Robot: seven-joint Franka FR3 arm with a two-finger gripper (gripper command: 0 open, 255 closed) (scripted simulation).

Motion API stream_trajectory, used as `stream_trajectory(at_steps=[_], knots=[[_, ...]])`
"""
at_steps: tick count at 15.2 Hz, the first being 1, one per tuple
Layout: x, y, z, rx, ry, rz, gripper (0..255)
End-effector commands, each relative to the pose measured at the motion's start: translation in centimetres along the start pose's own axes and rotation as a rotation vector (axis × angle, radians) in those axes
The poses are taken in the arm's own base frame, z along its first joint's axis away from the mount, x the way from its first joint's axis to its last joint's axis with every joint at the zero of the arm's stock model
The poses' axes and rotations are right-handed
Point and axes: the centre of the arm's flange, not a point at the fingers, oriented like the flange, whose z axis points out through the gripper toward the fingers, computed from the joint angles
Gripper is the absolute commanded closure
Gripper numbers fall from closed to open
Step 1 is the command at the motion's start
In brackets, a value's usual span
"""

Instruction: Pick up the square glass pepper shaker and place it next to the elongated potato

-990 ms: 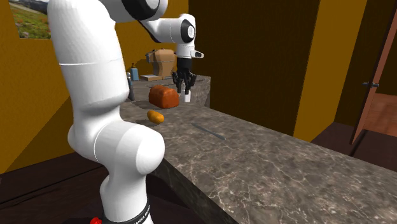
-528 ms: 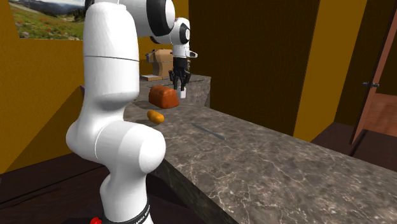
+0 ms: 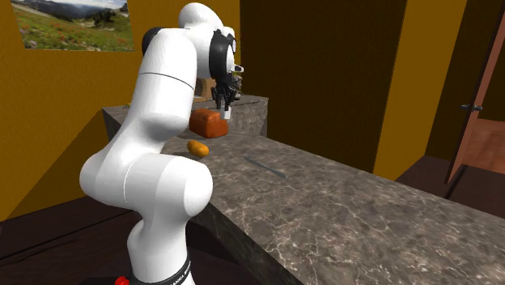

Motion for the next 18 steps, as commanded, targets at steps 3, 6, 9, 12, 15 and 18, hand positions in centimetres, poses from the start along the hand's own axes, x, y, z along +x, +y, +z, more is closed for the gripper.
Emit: stream_trajectory(at_steps=[3, 6, 9, 12, 15, 18], knots=[[1.8, -2.3, 0.9, 0.0, 0.0, 0.002, 255], [2.0, -2.2, 2.4, 0.0, 0.0, 0.002, 255], [2.1, -2.2, 4.0, 0.0, 0.0, 0.002, 255], [2.2, -2.1, 5.6, 0.0, 0.0, 0.002, 255], [2.4, -2.0, 7.2, 0.0, 0.0, 0.002, 255], [2.5, -2.0, 8.7, 0.0, 0.0, 0.002, 255]])
